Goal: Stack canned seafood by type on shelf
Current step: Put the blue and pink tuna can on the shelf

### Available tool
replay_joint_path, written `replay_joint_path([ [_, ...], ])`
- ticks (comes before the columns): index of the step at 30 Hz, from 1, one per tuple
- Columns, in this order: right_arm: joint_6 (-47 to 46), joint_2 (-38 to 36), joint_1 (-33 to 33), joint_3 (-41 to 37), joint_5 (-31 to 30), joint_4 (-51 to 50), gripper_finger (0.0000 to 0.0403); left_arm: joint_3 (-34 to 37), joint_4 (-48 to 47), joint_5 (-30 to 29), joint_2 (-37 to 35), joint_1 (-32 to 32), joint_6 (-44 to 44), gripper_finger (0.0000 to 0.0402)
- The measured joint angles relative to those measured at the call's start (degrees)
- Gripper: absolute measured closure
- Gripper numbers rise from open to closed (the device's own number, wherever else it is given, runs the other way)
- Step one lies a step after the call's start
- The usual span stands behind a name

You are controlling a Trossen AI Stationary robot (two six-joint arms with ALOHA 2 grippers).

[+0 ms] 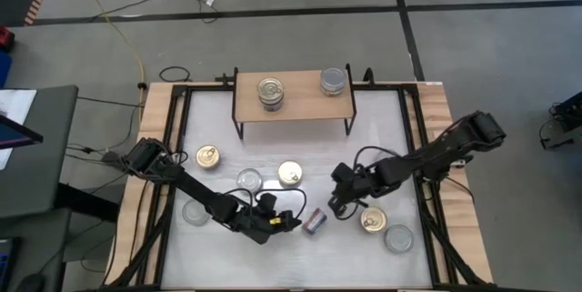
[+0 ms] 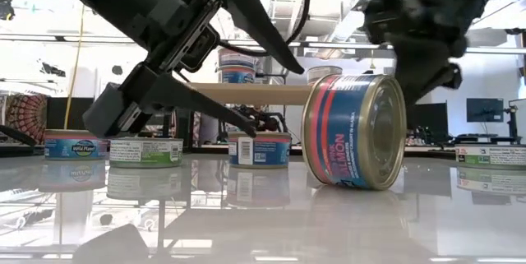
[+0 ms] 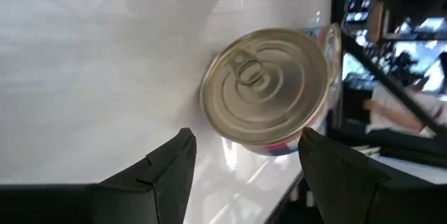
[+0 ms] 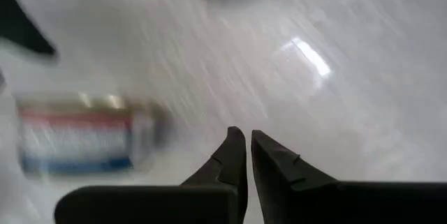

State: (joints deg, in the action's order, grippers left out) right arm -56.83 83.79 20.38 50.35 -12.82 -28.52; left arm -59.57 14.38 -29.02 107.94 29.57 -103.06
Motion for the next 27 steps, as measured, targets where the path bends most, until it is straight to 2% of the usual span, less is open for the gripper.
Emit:
replay_joint_path([
  [2, 2.12, -1.55, 0.78, 0.0, 0.74, -3.82, 0.035, 0.0, -0.3, 0.22, 0.0, -0.02, 1.71, 0.0162],
  [6, 0.54, -3.62, 2.51, 0.02, 0.83, -7.78, 0.035, 0.0, -0.76, 0.2, 0.0, -0.03, 1.44, 0.0162],
  [19, -0.12, -3.08, 7.59, 0.06, 0.79, -6.34, 0.0349, 0.0, -1.74, 0.5, -0.02, -0.03, 2.79, 0.0162],
  [23, -1.14, -1.92, 8.62, 0.04, 0.72, -5.45, 0.0349, -0.01, 0.56, -0.09, -0.07, -0.82, 3.93, 0.0162],
  [27, -1.65, -1.99, 9.6, 0.04, 0.53, -5.21, 0.0349, 0.0, 9.83, -0.17, -0.07, -2.25, 10.8, 0.0162],
])
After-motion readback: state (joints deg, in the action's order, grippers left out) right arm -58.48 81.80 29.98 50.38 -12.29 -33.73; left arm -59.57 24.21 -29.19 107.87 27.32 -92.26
